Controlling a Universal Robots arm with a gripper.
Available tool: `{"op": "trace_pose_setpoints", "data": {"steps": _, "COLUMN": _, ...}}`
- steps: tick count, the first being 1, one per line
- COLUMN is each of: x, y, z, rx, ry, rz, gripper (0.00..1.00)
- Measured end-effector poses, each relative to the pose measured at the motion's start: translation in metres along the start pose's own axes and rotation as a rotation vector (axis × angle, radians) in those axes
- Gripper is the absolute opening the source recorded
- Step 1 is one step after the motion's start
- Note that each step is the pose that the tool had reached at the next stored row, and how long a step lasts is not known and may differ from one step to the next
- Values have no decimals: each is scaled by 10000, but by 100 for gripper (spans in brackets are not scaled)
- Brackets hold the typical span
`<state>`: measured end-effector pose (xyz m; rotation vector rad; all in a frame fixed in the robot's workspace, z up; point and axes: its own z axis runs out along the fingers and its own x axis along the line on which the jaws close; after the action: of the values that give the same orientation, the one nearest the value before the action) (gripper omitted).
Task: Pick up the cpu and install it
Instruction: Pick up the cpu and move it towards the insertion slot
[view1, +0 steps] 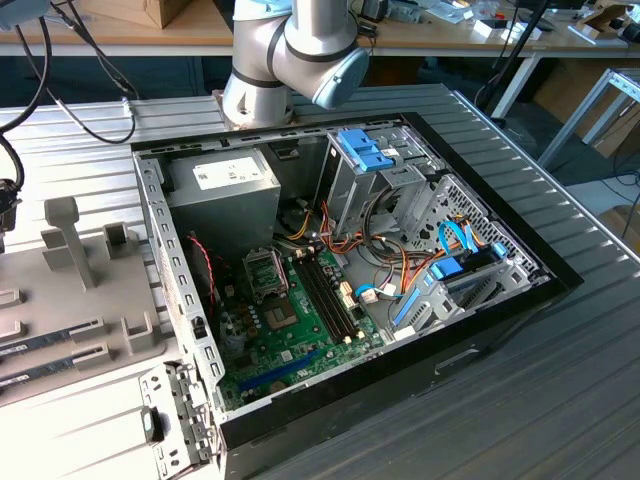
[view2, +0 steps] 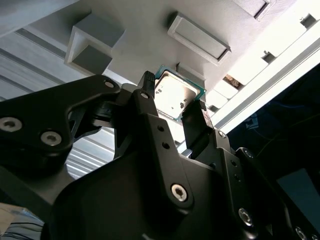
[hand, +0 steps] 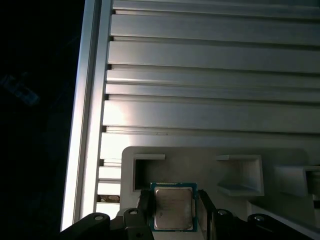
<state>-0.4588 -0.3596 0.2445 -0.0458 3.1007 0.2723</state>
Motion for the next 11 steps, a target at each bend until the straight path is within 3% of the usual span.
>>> {"op": "trace_pose_setpoints", "data": {"steps": 11, "x": 0, "y": 0, "z": -3, "rx": -75, "ry": -3, "rz": 2, "gripper": 47}}
